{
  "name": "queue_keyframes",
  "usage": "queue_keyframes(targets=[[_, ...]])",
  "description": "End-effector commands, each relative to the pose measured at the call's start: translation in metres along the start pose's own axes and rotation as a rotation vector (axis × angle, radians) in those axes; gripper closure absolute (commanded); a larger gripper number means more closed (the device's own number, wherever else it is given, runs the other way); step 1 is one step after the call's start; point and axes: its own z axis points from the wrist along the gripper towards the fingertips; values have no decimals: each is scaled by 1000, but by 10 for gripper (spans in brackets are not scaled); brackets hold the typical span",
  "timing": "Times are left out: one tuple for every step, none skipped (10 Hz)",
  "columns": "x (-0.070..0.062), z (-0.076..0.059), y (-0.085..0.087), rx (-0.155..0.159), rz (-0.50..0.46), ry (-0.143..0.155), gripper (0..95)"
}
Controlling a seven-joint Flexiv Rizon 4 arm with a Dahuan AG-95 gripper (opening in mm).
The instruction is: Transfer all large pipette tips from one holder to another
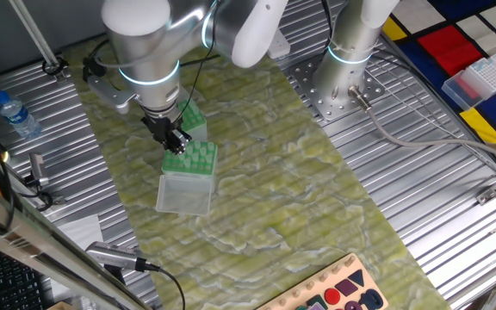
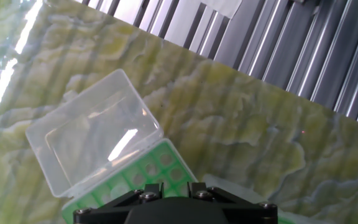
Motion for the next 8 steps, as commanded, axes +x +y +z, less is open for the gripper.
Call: queue_keyframes(targets=[[0,1,2,0,10,3,760],[0,1,2,0,12,3,760],[0,2,4,2,20,2,760],[0,2,4,3,22,3,950],[0,2,4,3,23,3,950],[0,2,4,3,27,5,950],[0,2,4,2,27,5,950],[0,2,4,2,27,6,950]])
